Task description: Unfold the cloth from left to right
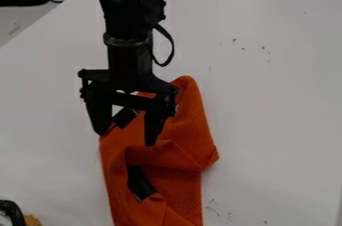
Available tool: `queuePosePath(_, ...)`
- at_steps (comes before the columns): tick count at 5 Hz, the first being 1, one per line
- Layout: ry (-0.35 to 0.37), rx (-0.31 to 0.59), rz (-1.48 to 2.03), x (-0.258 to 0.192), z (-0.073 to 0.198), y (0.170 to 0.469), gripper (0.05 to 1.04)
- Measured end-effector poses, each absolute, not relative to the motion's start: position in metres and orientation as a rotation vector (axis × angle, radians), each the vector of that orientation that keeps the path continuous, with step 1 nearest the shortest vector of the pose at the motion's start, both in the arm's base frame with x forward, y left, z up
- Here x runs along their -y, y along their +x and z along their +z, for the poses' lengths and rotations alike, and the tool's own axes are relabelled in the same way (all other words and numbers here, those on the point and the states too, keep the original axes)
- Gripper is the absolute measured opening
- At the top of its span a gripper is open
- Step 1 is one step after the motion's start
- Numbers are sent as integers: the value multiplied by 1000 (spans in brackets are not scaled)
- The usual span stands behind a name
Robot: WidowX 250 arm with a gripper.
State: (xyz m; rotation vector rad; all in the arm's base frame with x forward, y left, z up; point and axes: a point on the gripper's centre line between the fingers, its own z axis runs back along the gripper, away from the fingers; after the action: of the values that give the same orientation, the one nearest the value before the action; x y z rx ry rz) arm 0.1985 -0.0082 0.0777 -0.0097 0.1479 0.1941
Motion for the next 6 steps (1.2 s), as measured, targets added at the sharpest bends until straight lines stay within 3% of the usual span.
queuePosePath(4, -78, -118, 140, 9, 32, 194, 964)
queuePosePath(6, -86, -104, 117, 11, 26, 196, 370)
